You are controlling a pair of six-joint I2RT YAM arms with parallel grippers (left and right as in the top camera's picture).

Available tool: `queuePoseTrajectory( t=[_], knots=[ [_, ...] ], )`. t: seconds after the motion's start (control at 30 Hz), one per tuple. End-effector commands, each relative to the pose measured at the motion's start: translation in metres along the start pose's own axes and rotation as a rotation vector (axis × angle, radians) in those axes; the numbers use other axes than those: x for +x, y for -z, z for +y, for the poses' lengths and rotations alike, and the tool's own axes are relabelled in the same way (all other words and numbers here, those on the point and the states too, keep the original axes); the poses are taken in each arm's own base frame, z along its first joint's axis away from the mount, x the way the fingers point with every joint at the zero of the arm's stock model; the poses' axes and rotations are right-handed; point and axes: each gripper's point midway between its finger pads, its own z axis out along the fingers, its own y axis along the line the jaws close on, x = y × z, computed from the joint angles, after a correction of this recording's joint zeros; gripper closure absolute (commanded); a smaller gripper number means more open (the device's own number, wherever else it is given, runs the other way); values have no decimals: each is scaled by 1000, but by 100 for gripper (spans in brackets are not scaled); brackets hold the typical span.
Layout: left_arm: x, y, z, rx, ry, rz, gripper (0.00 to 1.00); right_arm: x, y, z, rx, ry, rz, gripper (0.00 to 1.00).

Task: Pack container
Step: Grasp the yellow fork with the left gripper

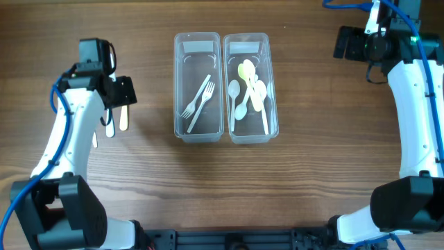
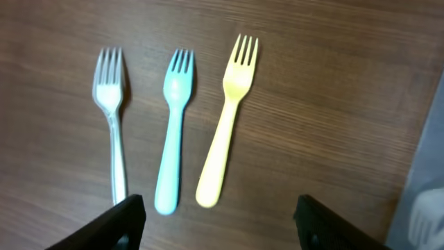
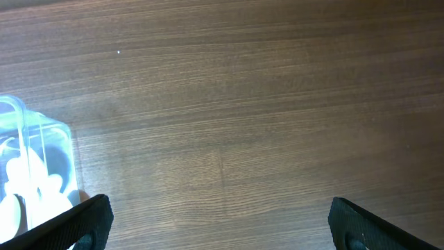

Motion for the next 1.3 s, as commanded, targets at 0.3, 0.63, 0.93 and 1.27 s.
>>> queuePoseTrajectory(
  t=[0.3,0.63,0.93,1.27],
  knots=[
    [25,-62,-8,15,-111,74,37,0,-3,-1,13,10,3,0],
    [38,-99,-20,63,-190,136,35,0,-3,-1,13,9,3,0],
    [36,-107,-21,64,-189,128,32,0,-3,-1,13,9,3,0],
    [30,-112,-23,65,-194,104,28,0,-3,-1,12,10,4,0]
  ],
)
